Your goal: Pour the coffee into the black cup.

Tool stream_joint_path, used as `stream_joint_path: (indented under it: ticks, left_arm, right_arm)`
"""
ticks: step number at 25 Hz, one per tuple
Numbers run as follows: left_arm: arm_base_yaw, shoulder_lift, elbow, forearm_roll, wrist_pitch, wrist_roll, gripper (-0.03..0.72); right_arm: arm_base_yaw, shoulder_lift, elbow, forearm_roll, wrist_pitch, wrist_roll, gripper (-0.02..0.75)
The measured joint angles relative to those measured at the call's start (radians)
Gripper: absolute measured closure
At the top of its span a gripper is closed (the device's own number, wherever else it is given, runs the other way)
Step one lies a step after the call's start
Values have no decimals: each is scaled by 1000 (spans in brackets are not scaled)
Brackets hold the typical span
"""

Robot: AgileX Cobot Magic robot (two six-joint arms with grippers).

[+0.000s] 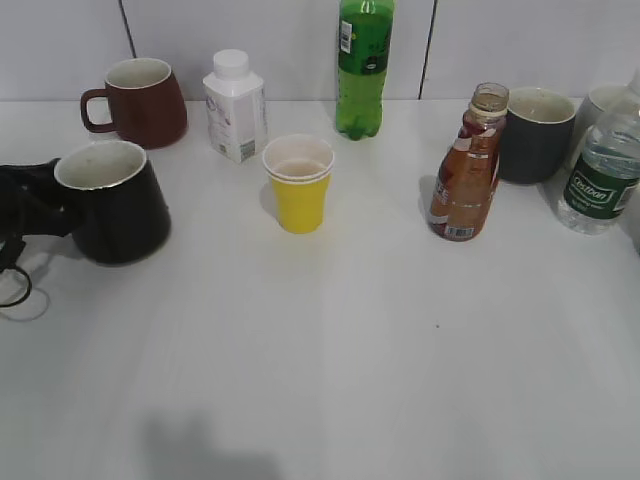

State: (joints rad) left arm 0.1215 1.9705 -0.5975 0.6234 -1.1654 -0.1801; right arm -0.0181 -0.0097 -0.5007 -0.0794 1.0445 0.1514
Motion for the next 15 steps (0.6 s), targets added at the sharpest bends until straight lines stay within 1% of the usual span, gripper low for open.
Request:
stream_joint_path:
  ticks: [4,8,10,15]
  left_arm:
    - [-30,-17,-16,65,8,-33,652]
    - [-60,-32,-72,208,5,-129,652]
    - [-70,-38,-94,262,5,-171,652]
    - [-111,-80,-121,341,9,-243,652]
  right_arm:
    - [0,0,0,0,0,0,168]
    - [0,0,0,0,0,0,168]
    - [0,0,0,0,0,0,168]
    - [0,0,0,0,0,0,168]
